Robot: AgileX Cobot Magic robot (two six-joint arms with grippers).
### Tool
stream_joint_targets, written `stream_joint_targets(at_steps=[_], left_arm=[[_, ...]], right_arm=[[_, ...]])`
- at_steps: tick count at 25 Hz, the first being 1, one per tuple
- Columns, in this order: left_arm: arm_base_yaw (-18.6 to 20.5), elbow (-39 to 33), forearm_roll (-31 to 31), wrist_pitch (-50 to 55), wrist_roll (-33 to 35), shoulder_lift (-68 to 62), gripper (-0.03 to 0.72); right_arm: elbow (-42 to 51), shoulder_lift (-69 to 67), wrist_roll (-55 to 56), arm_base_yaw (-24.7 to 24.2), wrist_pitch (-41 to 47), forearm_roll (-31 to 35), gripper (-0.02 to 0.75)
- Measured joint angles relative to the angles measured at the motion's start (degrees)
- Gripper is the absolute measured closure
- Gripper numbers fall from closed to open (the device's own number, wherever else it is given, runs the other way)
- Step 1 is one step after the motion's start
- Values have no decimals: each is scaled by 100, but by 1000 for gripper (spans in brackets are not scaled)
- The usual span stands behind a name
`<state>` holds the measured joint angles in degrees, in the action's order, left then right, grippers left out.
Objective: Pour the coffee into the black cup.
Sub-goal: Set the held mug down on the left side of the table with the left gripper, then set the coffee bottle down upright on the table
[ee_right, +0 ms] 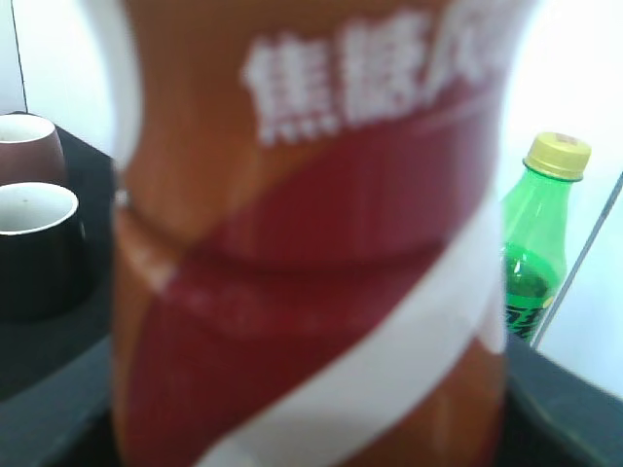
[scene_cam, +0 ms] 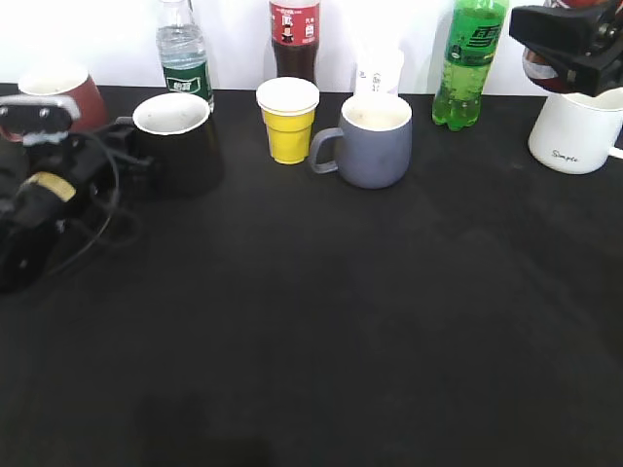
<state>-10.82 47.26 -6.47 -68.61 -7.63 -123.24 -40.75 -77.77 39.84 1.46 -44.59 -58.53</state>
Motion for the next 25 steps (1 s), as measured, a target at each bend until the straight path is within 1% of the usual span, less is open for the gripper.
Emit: stream_joint_targets(at_steps=[4, 6, 7, 9, 11, 14, 16, 17, 20, 23, 25], left_arm=[[0, -903, 101, -59, -11, 537, 442], [0, -1437, 262, -54, -16, 978, 442], [0, -1725, 217, -49, -16, 1321, 442], [0, -2215, -189, -53, -16, 2192, 442], [0, -2488, -597, -65, -28, 2966, 442], [0, -2514, -1051, -75, -33, 3614, 442], [0, -2514, -1091, -77, -33, 3712, 442], [0, -2518, -1091, -77, -33, 3712, 442], [0, -2518, -1187, -77, -33, 3712, 442], [0, -2518, -1291, -77, -33, 3712, 442], [0, -2518, -1309, -77, -33, 3712, 442]], right_arm=[[0, 0, 0, 0, 0, 0, 206], [0, -157, 0, 0, 5, 135, 206], [0, -373, 0, 0, 5, 259, 206], [0, -891, -209, 0, 20, 677, 206], [-4, -1501, -933, 0, 5, 1187, 206], [-4, -2493, -1826, 0, -513, 1769, 206], [-12, -3066, -2247, 0, -966, 2309, 206], [-61, -3253, -2316, 0, -1057, 2425, 206], [-327, -3661, -2516, 0, -1153, 2541, 206], [-417, -3926, -2933, 0, -1194, 2580, 206], [-423, -4027, -2978, 0, -1317, 2610, 206]])
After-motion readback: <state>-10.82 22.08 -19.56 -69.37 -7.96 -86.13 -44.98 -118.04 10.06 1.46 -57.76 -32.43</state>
